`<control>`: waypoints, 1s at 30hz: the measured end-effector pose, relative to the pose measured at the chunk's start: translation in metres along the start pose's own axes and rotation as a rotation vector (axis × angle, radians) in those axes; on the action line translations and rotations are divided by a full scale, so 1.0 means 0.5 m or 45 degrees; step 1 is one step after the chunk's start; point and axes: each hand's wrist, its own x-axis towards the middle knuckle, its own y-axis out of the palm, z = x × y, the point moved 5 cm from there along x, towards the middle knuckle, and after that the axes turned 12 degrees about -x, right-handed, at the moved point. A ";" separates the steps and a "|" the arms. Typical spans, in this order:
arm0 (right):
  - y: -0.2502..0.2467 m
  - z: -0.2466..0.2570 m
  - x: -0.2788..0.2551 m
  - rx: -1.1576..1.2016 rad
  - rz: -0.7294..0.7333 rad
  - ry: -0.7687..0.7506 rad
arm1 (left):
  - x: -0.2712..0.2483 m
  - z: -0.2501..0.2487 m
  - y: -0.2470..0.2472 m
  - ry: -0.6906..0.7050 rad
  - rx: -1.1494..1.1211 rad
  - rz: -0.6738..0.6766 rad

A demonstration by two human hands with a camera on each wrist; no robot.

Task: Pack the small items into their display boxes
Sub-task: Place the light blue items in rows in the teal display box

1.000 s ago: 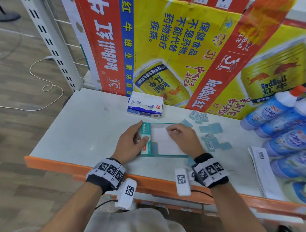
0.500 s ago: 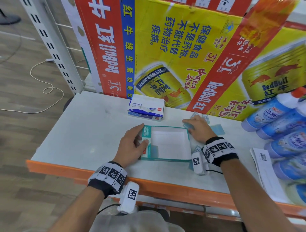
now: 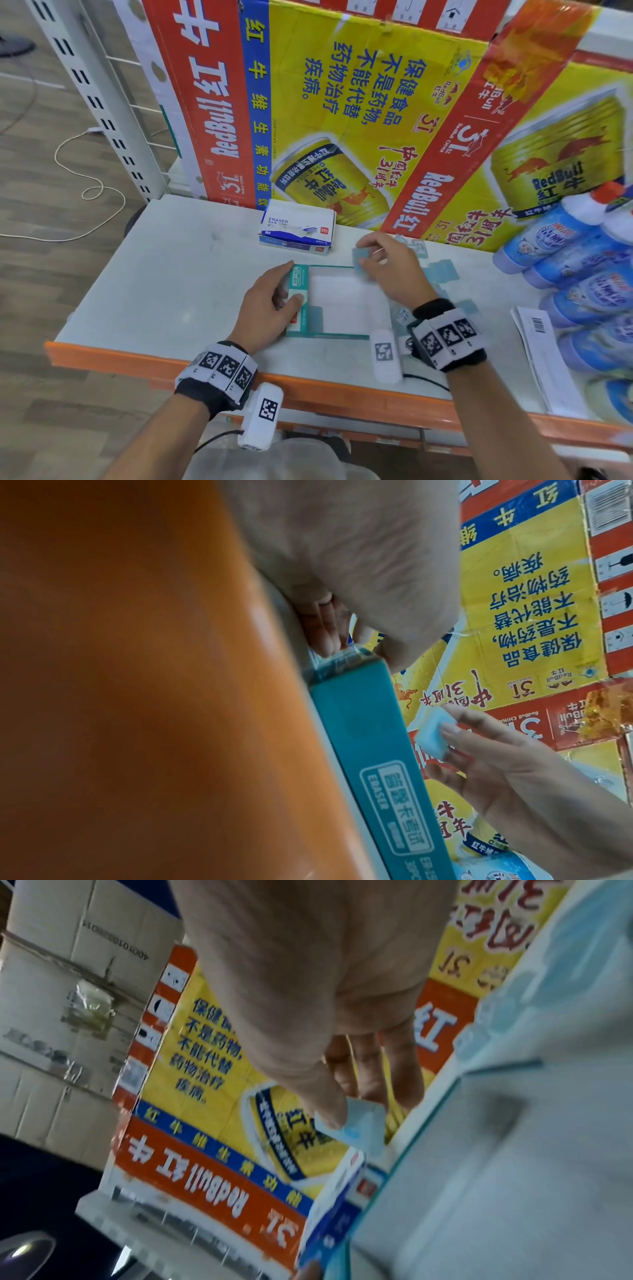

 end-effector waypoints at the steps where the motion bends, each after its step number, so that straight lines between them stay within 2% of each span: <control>1: 0.022 0.011 -0.008 0.017 0.035 -0.004 | 0.000 -0.001 -0.001 0.004 0.010 0.000; 5: 0.093 0.016 -0.029 0.024 0.072 0.036 | 0.002 -0.005 -0.001 0.013 0.023 -0.004; 12: 0.157 -0.018 -0.041 0.272 0.182 0.229 | 0.000 -0.007 0.001 0.018 0.005 -0.001; 23: 0.182 -0.006 -0.042 0.333 0.131 0.234 | 0.001 -0.004 0.002 0.013 -0.009 0.001; 30: 0.194 0.003 -0.047 0.071 0.119 0.120 | 0.000 -0.005 0.002 0.029 -0.011 -0.003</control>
